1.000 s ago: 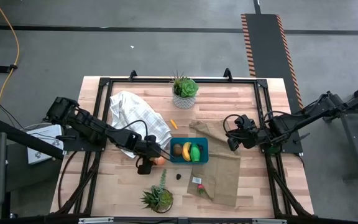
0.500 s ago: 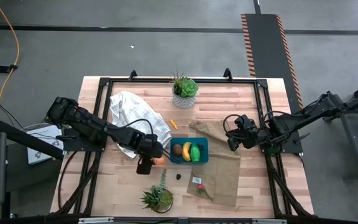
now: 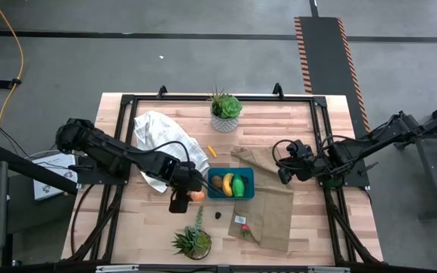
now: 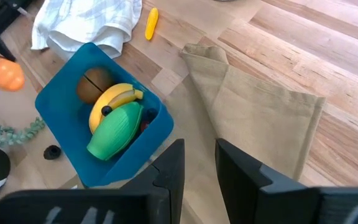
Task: Pick and placing Produce into tupperware
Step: Put the brown croissant into the blue bin
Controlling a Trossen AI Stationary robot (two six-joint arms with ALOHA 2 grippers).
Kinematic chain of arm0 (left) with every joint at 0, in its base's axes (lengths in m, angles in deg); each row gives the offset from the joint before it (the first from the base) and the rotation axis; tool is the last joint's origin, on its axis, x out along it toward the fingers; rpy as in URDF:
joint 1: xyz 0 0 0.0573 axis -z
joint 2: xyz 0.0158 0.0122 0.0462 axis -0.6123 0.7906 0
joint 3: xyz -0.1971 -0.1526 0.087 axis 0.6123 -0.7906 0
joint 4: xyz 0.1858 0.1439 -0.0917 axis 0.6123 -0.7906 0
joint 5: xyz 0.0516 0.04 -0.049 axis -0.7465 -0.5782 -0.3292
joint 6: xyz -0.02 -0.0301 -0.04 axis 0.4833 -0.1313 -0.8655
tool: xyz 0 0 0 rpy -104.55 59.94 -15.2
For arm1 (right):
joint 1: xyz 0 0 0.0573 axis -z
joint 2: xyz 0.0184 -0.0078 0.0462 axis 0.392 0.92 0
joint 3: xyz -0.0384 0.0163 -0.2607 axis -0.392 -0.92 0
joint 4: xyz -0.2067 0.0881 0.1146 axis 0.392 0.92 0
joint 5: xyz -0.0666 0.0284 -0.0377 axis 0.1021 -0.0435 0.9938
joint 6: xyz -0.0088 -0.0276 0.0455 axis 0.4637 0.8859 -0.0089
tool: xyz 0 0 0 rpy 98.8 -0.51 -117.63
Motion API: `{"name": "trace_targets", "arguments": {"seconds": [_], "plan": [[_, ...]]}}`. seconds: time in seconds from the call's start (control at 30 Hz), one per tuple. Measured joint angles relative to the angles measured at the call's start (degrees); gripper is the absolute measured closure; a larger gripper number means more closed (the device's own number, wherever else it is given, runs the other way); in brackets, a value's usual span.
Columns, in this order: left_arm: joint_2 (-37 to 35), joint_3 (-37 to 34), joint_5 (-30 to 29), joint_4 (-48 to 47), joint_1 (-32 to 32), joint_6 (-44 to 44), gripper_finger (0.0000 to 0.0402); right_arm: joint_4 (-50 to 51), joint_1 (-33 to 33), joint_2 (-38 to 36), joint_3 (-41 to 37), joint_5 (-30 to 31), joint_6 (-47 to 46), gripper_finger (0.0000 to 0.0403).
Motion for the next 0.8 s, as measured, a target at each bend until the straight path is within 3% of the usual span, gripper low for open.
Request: {"name": "trace_targets", "arguments": {"seconds": [0.33, 0.8], "plan": [[0.0, 10.77, 0.08, -14.51, -0.04, -0.59, 0.0218, 0.17, 0.0, 0.0, 0.0, 0.0, 1.48, 0.0322], [0.0, 24.55, -0.38, -26.05, -2.46, -1.22, 0.0218, 0.13, 0.01, 0.0, 0.0, -0.02, 1.53, 0.0322]]}}
